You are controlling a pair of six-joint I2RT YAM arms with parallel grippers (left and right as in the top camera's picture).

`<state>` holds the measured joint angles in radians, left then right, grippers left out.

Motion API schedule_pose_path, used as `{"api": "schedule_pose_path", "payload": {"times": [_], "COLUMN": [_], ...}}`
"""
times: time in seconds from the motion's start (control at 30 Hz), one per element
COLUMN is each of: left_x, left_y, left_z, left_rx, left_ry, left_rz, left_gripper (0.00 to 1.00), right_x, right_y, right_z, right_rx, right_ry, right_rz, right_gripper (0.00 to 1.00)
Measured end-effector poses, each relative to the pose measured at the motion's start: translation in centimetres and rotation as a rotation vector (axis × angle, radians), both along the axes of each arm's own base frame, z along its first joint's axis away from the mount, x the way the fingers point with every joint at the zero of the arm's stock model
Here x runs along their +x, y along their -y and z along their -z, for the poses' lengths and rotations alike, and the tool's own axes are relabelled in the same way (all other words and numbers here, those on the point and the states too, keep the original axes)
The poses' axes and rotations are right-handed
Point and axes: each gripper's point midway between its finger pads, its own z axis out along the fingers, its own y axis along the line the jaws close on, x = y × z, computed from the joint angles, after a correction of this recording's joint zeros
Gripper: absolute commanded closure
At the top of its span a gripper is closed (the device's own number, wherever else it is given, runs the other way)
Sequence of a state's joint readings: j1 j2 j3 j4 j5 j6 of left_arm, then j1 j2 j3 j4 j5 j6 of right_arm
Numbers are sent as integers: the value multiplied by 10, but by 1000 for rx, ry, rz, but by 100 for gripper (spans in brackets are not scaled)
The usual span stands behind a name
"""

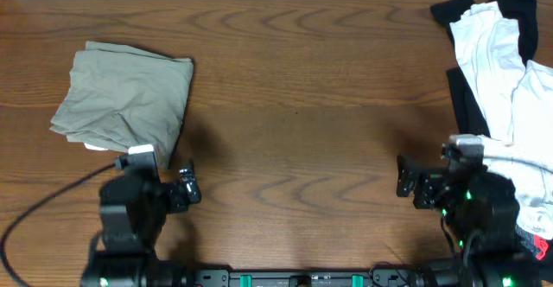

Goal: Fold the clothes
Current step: 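Reach the right gripper into the clothes pile and grasp the white T-shirt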

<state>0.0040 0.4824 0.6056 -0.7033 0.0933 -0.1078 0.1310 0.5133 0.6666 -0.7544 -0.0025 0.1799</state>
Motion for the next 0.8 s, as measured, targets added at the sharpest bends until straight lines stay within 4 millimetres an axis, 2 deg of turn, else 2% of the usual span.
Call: {"api": "schedule_pose_path", "payload": {"times": [0.17,0.27,0.4,0.57,0.7,0.8], "left_x": [3,4,3,3,3,3], "left_y": [6,7,9,10,10,10], "left_z": [-5,-1,5,4,5,5], "left_rx": [-26,-35,-59,-64,-65,-67], "left_ry": [-168,-228,-260,-260,-260,-261], "left_rz": [27,27,19,18,18,16], "left_gripper": [2,2,2,2,2,2], "right_x": [10,7,-4,-19,-44,-62], "right_y": [0,14,56,123,170,194], "right_z": [10,28,45,44,52,58], "right_rx": [2,-19,-27,3,35,69], "right_ry": [-100,-188,-297,-340,-391,-416], "right_rz": [18,106,327,663,907,1039], "right_gripper": [1,1,1,1,1,1]}}
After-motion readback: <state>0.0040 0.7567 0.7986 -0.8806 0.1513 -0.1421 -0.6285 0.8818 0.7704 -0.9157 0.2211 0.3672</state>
